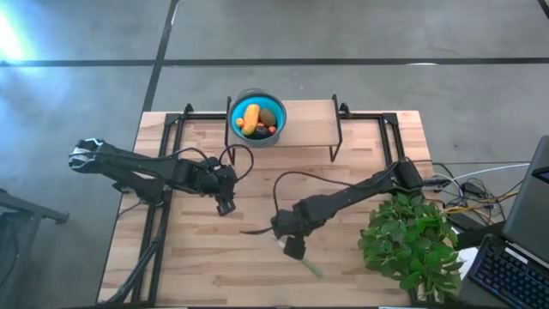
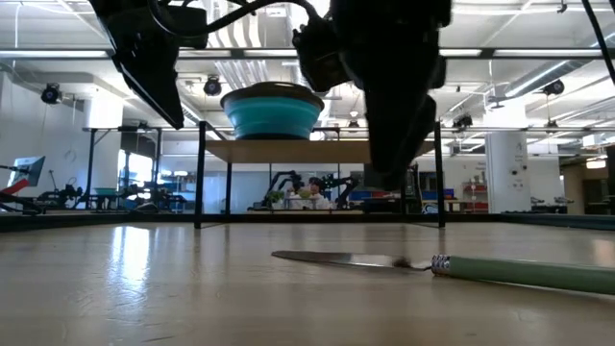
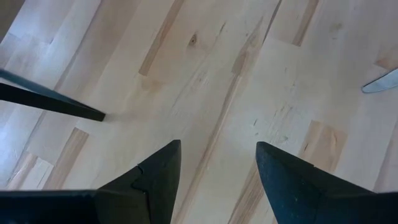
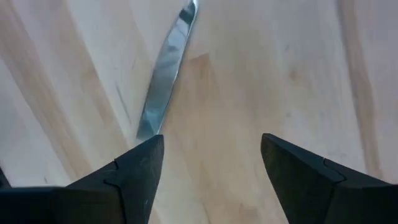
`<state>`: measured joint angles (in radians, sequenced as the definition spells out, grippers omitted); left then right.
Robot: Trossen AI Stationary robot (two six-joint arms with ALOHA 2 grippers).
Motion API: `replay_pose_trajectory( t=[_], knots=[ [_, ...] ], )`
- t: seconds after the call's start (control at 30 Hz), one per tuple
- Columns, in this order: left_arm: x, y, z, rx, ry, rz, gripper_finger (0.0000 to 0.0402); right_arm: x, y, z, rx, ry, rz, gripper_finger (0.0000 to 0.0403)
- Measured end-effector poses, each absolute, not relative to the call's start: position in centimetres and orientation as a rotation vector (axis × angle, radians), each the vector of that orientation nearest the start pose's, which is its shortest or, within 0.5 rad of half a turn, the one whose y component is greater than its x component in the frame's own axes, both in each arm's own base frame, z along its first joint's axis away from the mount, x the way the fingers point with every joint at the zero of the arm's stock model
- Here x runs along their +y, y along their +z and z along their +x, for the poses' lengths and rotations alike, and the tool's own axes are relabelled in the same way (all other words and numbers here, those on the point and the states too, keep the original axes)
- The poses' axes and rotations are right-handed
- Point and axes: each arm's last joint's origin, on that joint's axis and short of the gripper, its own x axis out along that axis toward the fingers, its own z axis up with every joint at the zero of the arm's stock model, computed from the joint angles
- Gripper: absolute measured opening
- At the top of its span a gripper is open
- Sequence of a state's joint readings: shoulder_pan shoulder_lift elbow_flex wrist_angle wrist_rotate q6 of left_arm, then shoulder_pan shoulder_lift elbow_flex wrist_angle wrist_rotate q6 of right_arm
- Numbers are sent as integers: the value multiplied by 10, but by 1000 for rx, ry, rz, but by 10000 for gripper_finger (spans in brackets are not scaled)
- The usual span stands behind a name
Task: Pick & Place Fruit
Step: Put the table knife on the shelf
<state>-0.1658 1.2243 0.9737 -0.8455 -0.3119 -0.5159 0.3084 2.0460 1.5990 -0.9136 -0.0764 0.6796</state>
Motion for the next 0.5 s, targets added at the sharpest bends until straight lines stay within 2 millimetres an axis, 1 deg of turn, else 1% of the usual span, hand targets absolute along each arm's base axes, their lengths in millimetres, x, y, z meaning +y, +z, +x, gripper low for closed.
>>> replay_pose_trajectory(
  t=[0.13, 0.27, 0.4, 0.5],
  knots=[
    [-29, 264, 225, 996, 398, -206, 213, 122, 193, 395, 1343, -138, 436, 275],
    [-29, 264, 224, 996, 398, -206, 213, 123, 195, 402, 1274, -123, 489, 280],
    [-29, 264, 225, 996, 399, -206, 213, 137, 195, 399, 1306, -50, 521, 280],
    [-29, 264, 225, 996, 398, -206, 213, 150, 194, 394, 1323, -23, 516, 273]
  ],
)
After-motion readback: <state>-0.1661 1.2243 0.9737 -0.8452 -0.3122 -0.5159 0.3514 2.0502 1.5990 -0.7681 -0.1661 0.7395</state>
